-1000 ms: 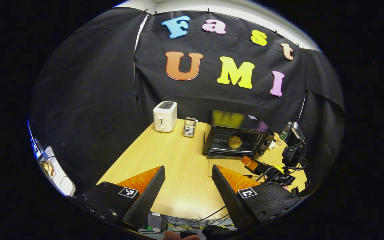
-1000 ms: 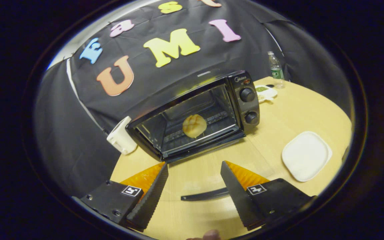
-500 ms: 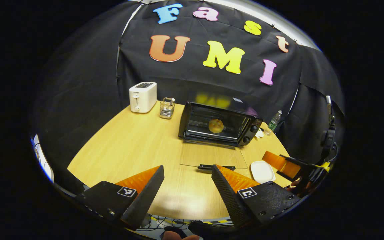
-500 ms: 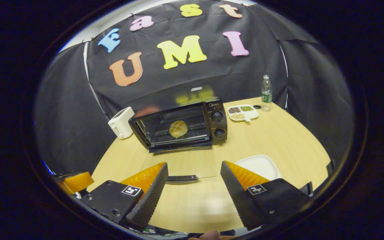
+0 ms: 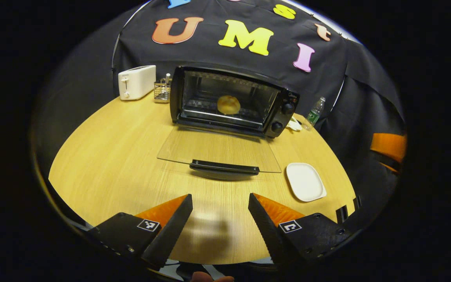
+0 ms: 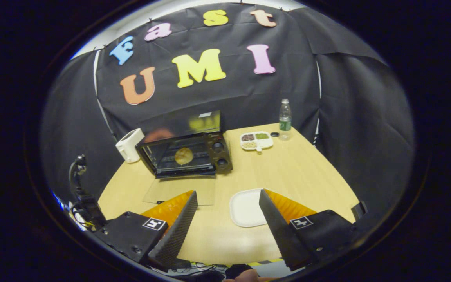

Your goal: Open the electric oven with the left hand, put the food in, and close the electric oven.

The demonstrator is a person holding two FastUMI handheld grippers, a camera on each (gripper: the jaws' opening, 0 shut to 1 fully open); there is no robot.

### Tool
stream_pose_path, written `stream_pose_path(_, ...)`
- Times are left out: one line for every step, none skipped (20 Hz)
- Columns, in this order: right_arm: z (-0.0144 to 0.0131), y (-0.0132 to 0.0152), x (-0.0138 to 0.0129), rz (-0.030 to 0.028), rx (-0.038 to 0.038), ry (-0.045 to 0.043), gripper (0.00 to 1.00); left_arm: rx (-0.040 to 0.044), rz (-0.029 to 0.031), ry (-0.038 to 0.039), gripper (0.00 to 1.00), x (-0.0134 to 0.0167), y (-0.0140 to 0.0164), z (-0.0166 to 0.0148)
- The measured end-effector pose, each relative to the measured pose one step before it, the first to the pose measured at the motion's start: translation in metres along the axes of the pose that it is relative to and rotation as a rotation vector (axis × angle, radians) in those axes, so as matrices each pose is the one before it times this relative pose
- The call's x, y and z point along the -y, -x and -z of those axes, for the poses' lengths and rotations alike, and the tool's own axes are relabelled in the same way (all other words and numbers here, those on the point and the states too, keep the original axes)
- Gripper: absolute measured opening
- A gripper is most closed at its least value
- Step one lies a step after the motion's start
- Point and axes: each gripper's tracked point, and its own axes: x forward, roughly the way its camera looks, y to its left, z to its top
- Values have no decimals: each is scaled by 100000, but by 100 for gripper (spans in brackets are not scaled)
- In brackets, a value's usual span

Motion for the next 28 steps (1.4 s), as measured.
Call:
stream_pose_path(542, 23, 547, 788, -1583, -442, 96, -999, 87, -770, 95, 188, -1186, 226)
stream_pose_path(515, -76, 543, 398, -2244, -422, 96, -1640, 212, -703, 95, 169, -1060, 64)
stream_pose_path(351, -136, 305, 403, -1760, -244, 96, -963, -28, -583, 95, 89, -914, 211)
stream_pose_path(253, -146, 293, 416, -1303, -230, 96, -82, -623, -652, 95, -78, -833, -154)
stream_pose_path(63, -103, 121, 133, -482, 115, 96, -34, -776, -803, 95, -65, -744, -146)
stream_pose_path(-42, -79, 90, 117, -347, 146, 96, -232, -1045, -453, 95, -134, -576, -46)
stream_pose_path(-35, -159, 30, -227, -340, 494, 96, -261, -673, 144, 95, -117, -555, 32)
stream_pose_path(-218, -86, 215, 322, -136, 783, 96, -345, -734, 80, 95, -68, -415, 61)
stream_pose_path(-241, -130, 415, 523, 281, 71, 96, -266, -615, -513, 95, -12, -397, -27)
stream_pose_path(-353, -85, 268, 167, 300, -621, 96, -393, -694, -1177, 95, -49, -361, 101)
stream_pose_path(-96, -143, 179, 155, -222, -549, 96, -326, -682, -1124, 95, -110, -340, 30)
stream_pose_path(-73, -136, 113, 133, -137, -125, 96, -379, -286, -413, 95, -17, -382, 73)
stream_pose_path(-22, -141, 250, 458, -442, 137, 96, -400, -597, -227, 95, -114, -182, 151)
stream_pose_path(11, -69, 281, 450, -120, -85, 96, 483, -342, -447, 95, -59, -201, -230)
stream_pose_path(44, 56, 113, 144, -249, -463, 97, 403, -333, -491, 96, -67, -246, -213)
stream_pose_path(33, -65, 48, 12, -273, 33, 97, -106, -375, -379, 96, -116, -245, -15)
stream_pose_path(39, -49, -62, -181, -451, 200, 97, 45, -542, -897, 100, -28, -149, -108)
stream_pose_path(-2, -58, 46, 11, -255, 506, 97, -157, -303, -1427, 96, -5, -107, -127)
stream_pose_path(29, 32, -1, -183, -423, 251, 97, -3, -330, -736, 96, 7, -44, -12)
stream_pose_path(-39, 27, -9, -87, 80, 396, 97, 1100, -318, -440, 96, -10, -47, -370)
stream_pose_path(-148, 23, 61, -106, 112, -85, 100, 266, 170, 160, 95, 28, -16, -49)
stream_pose_path(-181, 107, -21, -317, 333, -329, 100, 610, -69, 1200, 95, 118, 143, -172)
stream_pose_path(-121, 62, -90, -86, 335, -13, 97, 1403, 93, -143, 95, 178, 221, -353)
stream_pose_path(-118, 6, -16, -361, 337, 170, 97, 493, -339, -1603, 95, 82, 280, -340)
stream_pose_path(-116, 58, -143, -558, 427, -374, 97, 848, -186, -1054, 95, -38, 424, -387)
stream_pose_path(-200, -17, -103, -563, 538, -262, 97, 817, 110, 496, 94, -49, 434, -518)
stream_pose_path(-127, 6, -131, -632, 466, -73, 97, 1274, 569, 832, 94, 18, 559, -886)
stream_pose_path(-197, 49, -194, -707, 419, -153, 97, 1576, 405, 694, 95, -70, 581, -1007)
